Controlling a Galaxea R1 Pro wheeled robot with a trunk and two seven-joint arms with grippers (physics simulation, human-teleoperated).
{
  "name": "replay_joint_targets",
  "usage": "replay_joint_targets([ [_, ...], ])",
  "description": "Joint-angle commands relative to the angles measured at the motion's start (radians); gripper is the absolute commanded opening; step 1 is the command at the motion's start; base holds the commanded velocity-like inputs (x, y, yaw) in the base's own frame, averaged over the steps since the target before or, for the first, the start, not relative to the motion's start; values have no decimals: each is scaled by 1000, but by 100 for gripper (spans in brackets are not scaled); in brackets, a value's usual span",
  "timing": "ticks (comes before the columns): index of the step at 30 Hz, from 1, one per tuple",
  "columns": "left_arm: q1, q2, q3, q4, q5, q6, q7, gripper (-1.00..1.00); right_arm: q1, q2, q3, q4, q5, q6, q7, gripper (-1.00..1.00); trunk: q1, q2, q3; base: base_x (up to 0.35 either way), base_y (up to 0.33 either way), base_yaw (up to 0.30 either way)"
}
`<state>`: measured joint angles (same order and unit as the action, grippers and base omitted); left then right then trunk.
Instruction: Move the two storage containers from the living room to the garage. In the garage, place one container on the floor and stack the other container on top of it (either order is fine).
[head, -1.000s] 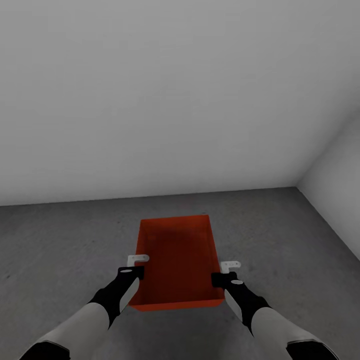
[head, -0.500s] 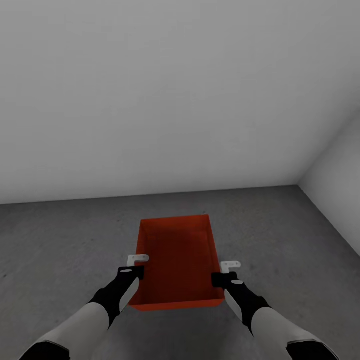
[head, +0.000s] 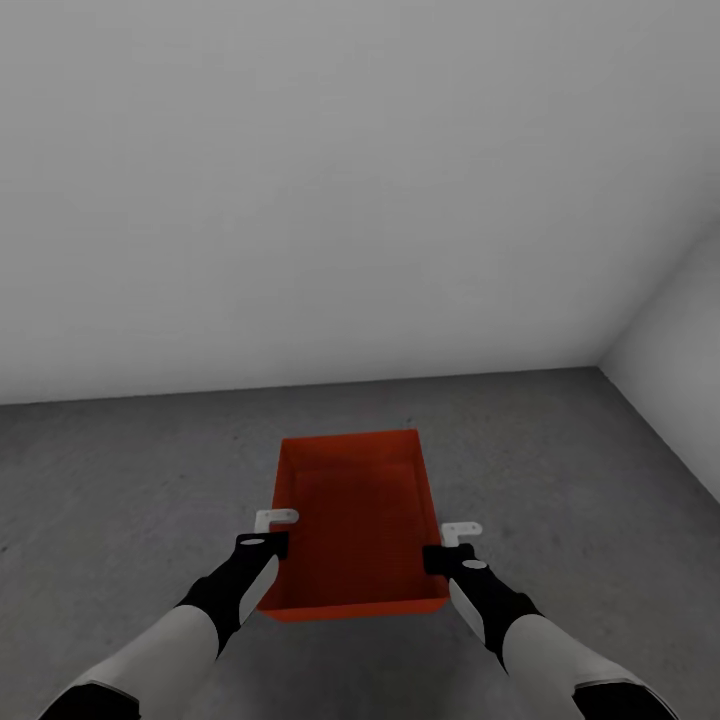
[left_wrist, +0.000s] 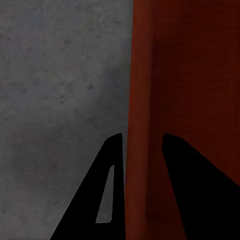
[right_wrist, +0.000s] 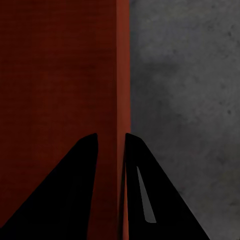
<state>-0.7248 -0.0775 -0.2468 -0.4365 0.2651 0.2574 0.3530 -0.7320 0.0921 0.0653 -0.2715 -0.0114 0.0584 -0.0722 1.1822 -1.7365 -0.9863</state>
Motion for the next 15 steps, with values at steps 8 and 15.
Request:
replay_joint_targets([
  [8,-1,1,0,-11,13,0,8,-100,0,0,-5,0,-16,6,-6,-100,31,-57,-26,0,0,0],
  [15,-1,1,0,-11,13,0,8,-100,0,0,-5,0,-16,6,-6,-100,57,-106,-48,0,0,0],
])
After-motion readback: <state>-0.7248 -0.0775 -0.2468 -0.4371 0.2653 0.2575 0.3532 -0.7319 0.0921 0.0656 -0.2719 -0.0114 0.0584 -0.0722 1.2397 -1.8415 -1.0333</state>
